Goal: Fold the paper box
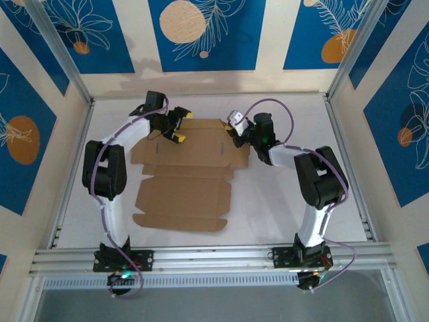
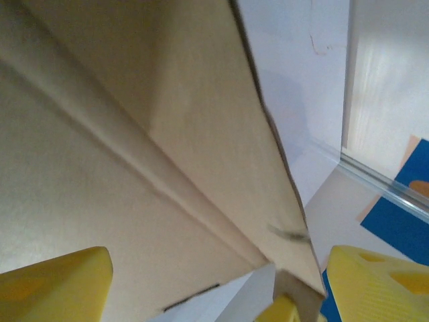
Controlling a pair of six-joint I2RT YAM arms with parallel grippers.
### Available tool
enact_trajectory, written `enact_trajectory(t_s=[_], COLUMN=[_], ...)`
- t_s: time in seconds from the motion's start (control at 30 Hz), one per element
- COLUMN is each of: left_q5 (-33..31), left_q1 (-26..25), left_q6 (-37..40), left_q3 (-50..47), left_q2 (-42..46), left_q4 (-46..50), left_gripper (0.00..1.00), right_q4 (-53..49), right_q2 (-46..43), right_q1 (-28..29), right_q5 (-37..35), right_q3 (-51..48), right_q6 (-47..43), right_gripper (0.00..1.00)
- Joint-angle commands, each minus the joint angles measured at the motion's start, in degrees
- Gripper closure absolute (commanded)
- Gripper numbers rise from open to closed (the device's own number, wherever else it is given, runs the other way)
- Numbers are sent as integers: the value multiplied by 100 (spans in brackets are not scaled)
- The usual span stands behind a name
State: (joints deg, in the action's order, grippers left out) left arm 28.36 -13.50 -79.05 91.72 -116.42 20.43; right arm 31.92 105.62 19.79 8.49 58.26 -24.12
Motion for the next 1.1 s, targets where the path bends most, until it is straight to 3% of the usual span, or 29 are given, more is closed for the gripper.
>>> enact_trajectory(t_s=[0.0,0.23,0.63,0.7,0.77,0.8,0.9,1.07], left_q5=[-131,-226,-135,-101,-68,-70,-92,-172], left_q1=[83,154,144,146,146,141,144,146], left_q6=[-226,-224,-303,-360,-428,-467,-560,-669], left_q3=[420,547,13,-160,-357,-458,-679,-1016], left_q2=[-149,-322,-34,25,94,145,293,669], left_q4=[-117,-46,-493,-651,-840,-925,-1131,-1363], left_gripper=[17,27,81,89,95,98,100,100], right_q4=[244,359,455,449,301,267,243,-22], right_q2=[-224,-273,-320,-375,-467,-526,-763,-1421], right_q1=[99,260,303,298,319,340,400,397], right_q5=[-16,-165,-473,-487,-435,-417,-487,-458], right_q3=[-89,-177,-217,-244,-273,-316,-473,-688], right_q6=[-419,-600,-532,-473,-460,-541,-561,-110], right_gripper=[100,100,100,90,68,62,54,50])
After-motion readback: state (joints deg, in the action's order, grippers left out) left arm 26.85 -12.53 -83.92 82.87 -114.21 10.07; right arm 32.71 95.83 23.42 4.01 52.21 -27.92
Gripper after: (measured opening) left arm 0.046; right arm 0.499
